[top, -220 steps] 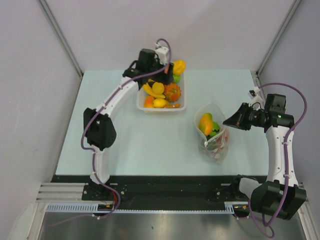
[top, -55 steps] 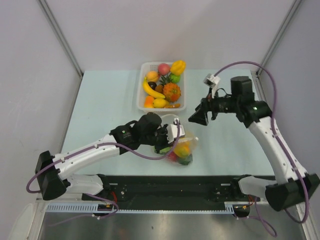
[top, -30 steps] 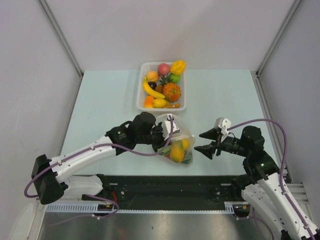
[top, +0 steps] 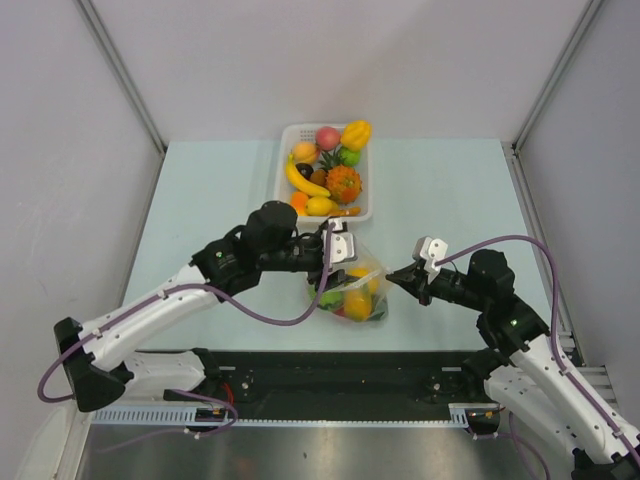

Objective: Place the food in the zip-top bag and seal the zipper
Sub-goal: Zip the zipper food storage bag at the center of the board.

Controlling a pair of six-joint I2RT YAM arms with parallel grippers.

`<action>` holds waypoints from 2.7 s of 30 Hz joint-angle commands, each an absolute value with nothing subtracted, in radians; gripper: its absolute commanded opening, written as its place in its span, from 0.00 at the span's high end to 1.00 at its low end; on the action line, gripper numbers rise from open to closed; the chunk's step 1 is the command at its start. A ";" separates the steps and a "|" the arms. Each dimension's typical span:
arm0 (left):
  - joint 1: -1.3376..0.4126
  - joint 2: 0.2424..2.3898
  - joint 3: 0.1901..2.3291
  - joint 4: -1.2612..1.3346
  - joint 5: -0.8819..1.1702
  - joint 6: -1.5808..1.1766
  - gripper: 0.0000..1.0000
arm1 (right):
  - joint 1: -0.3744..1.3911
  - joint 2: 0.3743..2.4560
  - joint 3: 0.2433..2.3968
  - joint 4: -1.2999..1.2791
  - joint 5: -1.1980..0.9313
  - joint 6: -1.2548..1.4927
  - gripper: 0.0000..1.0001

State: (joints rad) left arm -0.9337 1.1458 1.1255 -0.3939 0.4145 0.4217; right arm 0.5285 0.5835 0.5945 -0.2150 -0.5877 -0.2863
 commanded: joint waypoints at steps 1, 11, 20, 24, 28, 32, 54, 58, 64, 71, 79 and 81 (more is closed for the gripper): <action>-0.943 1.235 1.261 -0.386 0.503 0.532 0.30 | 0.534 0.578 0.632 -0.186 -0.597 -0.313 1.00; -1.034 1.361 1.357 -0.416 0.436 0.624 0.30 | 0.537 0.569 0.650 -0.201 -0.620 -0.319 1.00; -1.037 1.427 1.391 -0.439 0.448 0.627 0.51 | 0.538 0.563 0.653 -0.201 -0.612 -0.316 1.00; -1.037 1.433 1.387 -0.436 0.459 0.630 0.57 | 0.538 0.561 0.657 -0.202 -0.612 -0.311 1.00; -1.037 1.439 1.390 -0.446 0.469 0.635 0.67 | 0.538 0.560 0.658 -0.202 -0.606 -0.310 1.00; -1.037 1.433 1.379 -0.462 0.463 0.644 0.77 | 0.537 0.555 0.658 -0.212 -0.606 -0.316 1.00; -1.040 1.401 1.359 -0.416 0.469 0.586 0.40 | 0.538 0.558 0.660 -0.201 -0.621 -0.321 1.00; -1.060 1.405 1.361 -0.410 0.468 0.595 0.42 | 0.540 0.561 0.661 -0.198 -0.623 -0.316 1.00; -1.062 1.419 1.387 -0.410 0.474 0.589 0.51 | 0.538 0.557 0.664 -0.207 -0.621 -0.322 1.00; -1.062 1.422 1.370 -0.416 0.454 0.615 0.74 | 0.540 0.548 0.663 -0.224 -0.617 -0.327 1.00; -1.026 1.433 1.335 -0.469 0.446 0.653 0.84 | 0.540 0.529 0.663 -0.239 -0.589 -0.334 1.00; -1.016 1.434 1.335 -0.480 0.443 0.667 0.85 | 0.540 0.526 0.661 -0.245 -0.583 -0.337 1.00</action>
State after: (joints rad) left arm -1.0458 1.4284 1.3403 -0.4374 0.4503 0.6254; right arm 0.5346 0.5495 0.6140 -0.2752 -0.5949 -0.3176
